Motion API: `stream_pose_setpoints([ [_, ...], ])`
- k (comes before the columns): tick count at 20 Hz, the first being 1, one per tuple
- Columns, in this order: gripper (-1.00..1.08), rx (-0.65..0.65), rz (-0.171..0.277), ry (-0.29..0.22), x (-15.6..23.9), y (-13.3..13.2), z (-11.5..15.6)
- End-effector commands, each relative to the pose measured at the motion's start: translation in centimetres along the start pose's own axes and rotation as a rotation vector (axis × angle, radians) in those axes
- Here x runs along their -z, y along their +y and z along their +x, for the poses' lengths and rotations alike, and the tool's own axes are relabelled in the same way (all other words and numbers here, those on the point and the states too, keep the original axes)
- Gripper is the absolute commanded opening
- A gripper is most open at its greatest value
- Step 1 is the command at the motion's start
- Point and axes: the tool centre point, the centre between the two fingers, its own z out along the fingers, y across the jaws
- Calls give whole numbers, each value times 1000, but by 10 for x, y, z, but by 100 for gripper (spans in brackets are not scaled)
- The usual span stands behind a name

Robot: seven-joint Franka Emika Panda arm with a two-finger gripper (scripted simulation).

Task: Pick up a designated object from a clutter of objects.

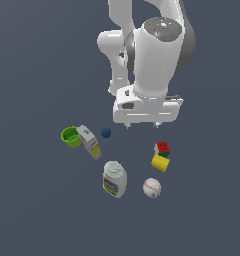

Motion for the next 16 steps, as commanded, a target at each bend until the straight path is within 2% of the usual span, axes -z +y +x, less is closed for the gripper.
stream_pose_setpoints([
  [1,100,0,-6,2,-21,-16,3],
  [10,100,3,-16,16,-112,-86,-1],
  [16,100,7,-11,20,-150,-116,-11],
])
